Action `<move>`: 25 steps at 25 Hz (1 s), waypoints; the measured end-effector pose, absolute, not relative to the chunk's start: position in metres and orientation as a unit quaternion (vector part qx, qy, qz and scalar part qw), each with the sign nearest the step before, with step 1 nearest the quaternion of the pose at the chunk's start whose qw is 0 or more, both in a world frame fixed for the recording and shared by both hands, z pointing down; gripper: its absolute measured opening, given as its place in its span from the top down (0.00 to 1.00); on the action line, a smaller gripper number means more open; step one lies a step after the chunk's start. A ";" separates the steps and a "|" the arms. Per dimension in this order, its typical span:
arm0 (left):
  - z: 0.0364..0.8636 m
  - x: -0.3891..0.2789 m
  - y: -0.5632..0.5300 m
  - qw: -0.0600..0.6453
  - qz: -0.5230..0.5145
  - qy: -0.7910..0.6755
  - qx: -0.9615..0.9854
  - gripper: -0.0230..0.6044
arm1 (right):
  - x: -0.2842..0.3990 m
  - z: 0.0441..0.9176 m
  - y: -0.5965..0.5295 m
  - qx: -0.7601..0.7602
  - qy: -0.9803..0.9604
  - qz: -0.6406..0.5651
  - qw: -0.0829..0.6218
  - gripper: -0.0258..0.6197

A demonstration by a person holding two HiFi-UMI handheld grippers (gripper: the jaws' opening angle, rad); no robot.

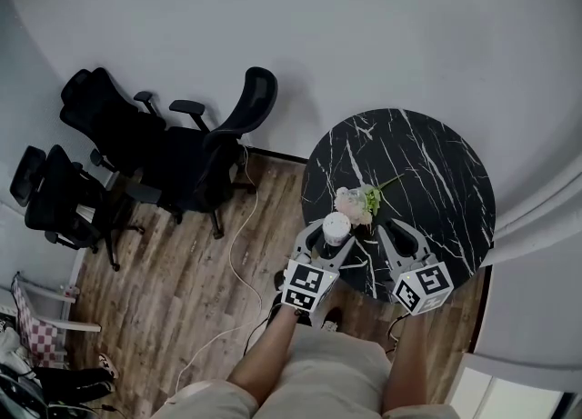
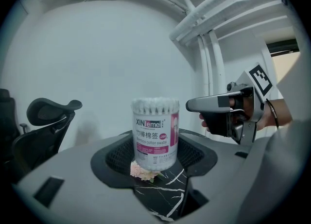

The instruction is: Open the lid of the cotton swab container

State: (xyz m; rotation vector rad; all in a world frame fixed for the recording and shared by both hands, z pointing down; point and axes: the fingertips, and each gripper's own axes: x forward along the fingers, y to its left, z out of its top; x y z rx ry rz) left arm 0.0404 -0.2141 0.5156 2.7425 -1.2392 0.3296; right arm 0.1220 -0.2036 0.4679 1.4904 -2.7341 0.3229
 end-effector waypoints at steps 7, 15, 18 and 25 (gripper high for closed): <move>0.514 0.038 -0.215 0.054 0.108 -0.407 0.905 0.54 | 0.124 0.468 -0.205 0.475 -0.871 0.120 -0.012 0.87; 0.514 0.036 -0.215 0.055 0.106 -0.404 0.907 0.54 | 0.116 0.469 -0.204 0.458 -0.879 0.135 -0.023 0.90; 0.516 0.036 -0.215 0.055 0.105 -0.402 0.908 0.54 | 0.116 0.472 -0.203 0.456 -0.880 0.135 -0.021 0.91; 0.516 0.037 -0.215 0.054 0.106 -0.400 0.909 0.54 | 0.115 0.477 -0.203 0.454 -0.880 0.138 -0.009 0.91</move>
